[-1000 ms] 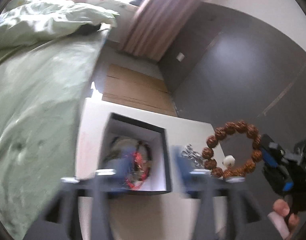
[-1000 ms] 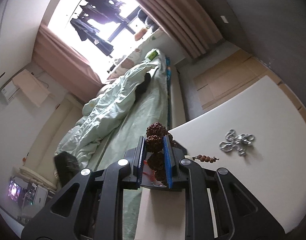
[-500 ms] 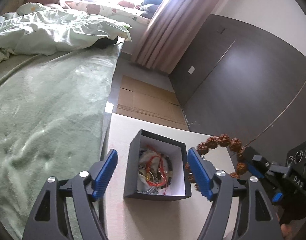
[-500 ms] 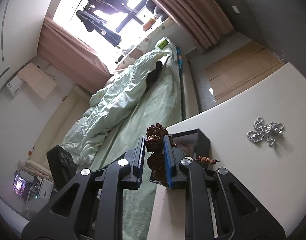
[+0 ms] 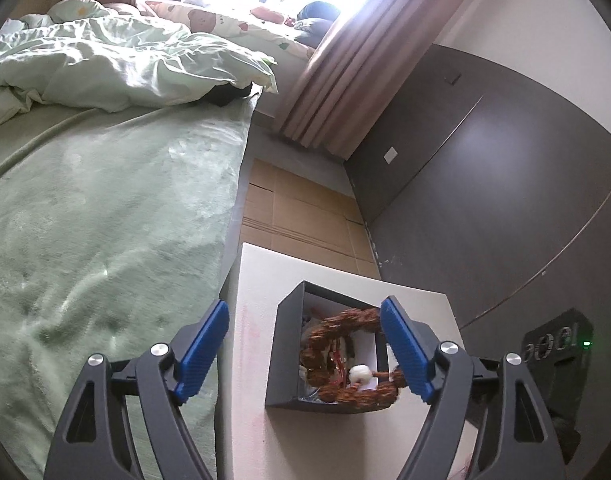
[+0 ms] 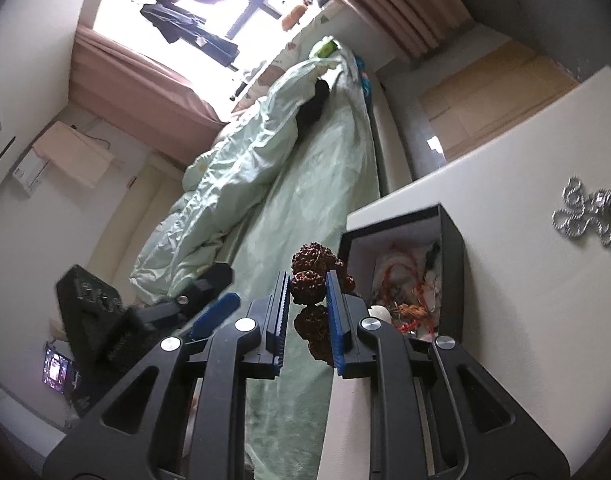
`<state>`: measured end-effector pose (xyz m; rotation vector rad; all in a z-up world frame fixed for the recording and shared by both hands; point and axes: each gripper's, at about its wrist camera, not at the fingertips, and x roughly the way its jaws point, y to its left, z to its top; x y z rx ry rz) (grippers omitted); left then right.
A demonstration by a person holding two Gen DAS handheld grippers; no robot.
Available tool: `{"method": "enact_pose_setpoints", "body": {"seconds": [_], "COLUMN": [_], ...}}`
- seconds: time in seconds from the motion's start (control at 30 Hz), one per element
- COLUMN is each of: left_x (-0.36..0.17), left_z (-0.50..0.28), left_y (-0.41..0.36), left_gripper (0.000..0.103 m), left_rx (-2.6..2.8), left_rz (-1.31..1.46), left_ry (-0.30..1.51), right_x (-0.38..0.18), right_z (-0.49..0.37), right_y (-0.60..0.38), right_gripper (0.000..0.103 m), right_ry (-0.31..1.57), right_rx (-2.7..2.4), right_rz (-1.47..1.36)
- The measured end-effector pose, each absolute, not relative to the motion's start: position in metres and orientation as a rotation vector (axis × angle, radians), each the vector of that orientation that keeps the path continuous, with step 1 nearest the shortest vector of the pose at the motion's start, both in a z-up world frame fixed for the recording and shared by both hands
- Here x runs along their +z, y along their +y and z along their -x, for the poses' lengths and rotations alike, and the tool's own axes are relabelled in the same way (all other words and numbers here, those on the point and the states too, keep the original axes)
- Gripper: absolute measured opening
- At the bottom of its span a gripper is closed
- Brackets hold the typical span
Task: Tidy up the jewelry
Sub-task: 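Lower the brown bead bracelet into the black box and open the right gripper, then move the right gripper to the silver chain necklace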
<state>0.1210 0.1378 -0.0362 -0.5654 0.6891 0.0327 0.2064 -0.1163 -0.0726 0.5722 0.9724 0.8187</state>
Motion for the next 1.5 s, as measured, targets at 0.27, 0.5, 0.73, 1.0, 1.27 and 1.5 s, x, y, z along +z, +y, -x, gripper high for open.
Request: {"method": "enact_pose_setpoints", "body": {"seconds": [0.27, 0.5, 0.73, 1.0, 1.27, 1.5], "left_x": [-0.037, -0.038, -0.038, -0.040, -0.045, -0.055], "left_z": [-0.122, -0.123, -0.129, -0.141, -0.159, -0.176], "left_y": [0.129, 0.109, 0.083, 0.053, 0.022, -0.009], "left_gripper": [0.076, 0.081, 0.082, 0.082, 0.080, 0.075], "left_rx": [0.018, 0.004, -0.033, -0.085, -0.143, -0.201], "left_rz": [0.550, 0.513, 0.470, 0.433, 0.396, 0.346], "left_ry": [0.697, 0.703, 0.710, 0.723, 0.746, 0.787], "right_x": [-0.069, -0.056, -0.050, -0.052, -0.063, -0.079], "right_z": [-0.208, -0.208, -0.208, -0.210, -0.217, -0.227], "right_y": [-0.136, -0.182, -0.230, -0.258, -0.273, -0.286], "right_gripper": [0.078, 0.078, 0.078, 0.078, 0.078, 0.078], "right_ry": [0.970, 0.927, 0.911, 0.931, 0.985, 1.064], "right_rx": [0.713, 0.648, 0.562, 0.500, 0.430, 0.339], "right_rz": [-0.528, -0.537, -0.524, -0.481, -0.485, -0.491]}}
